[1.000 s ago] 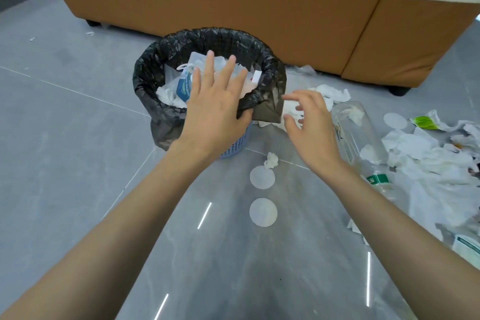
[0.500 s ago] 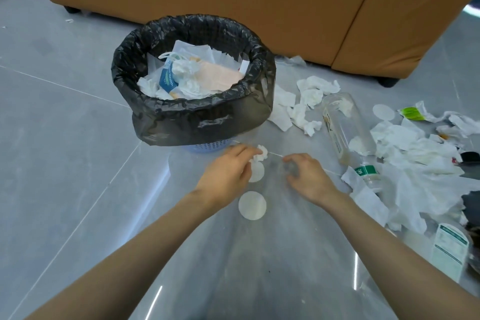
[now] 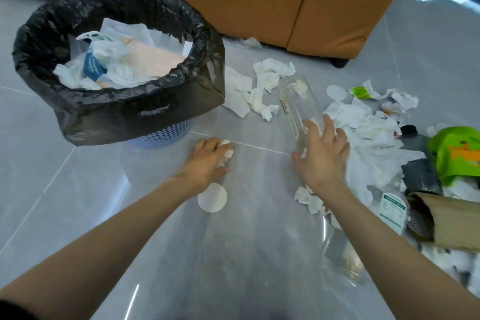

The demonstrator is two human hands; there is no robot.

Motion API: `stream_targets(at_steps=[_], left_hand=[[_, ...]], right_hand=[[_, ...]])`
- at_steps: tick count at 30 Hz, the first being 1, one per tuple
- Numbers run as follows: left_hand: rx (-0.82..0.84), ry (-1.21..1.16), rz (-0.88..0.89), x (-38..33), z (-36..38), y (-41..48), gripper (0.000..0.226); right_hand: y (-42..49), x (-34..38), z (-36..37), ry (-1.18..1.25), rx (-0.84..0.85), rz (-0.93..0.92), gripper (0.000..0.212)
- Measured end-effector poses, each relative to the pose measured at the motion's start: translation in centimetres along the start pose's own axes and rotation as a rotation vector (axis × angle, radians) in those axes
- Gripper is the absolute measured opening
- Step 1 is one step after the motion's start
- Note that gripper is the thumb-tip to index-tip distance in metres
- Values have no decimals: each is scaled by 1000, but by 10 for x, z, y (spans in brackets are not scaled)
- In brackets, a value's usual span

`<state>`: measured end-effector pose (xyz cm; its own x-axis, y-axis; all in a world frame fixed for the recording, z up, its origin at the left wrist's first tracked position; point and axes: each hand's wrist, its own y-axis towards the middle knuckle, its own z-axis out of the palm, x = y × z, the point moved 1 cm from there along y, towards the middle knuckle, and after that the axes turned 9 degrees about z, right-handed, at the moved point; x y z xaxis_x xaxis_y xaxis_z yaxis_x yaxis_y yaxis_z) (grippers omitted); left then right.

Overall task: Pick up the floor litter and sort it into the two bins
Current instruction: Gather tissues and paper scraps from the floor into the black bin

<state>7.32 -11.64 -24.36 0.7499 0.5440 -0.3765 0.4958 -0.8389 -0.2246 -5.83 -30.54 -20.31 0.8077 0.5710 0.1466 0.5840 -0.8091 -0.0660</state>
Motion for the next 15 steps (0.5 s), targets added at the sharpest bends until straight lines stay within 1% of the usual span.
stream_targets(at_steps=[3, 4, 6, 7, 10, 13, 15], left_hand=[[-79, -69, -8, -2, 5, -4, 44], [-99, -87, -14, -2, 6, -6, 41], [-136, -170, -66, -3, 8, -11, 39], [-154, -227, -100, -3, 8, -14, 39], [-189, -322, -158, -3, 9, -21, 37], [-225, -335, -189, -5, 10, -28, 26], [-269, -367, -212, -7, 11, -31, 21]], right_hand=[[-4, -12, 3, -20, 80, 166, 83], [-8, -15, 6, 18, 91, 199, 87], [-17, -17, 13, 144, 88, 230, 91], [-22, -18, 18, 171, 69, 216, 91], [-32, -21, 26, 163, 26, 101, 76], [-35, -19, 26, 281, 74, 39, 56], [-35, -19, 25, 364, 97, 7, 46]])
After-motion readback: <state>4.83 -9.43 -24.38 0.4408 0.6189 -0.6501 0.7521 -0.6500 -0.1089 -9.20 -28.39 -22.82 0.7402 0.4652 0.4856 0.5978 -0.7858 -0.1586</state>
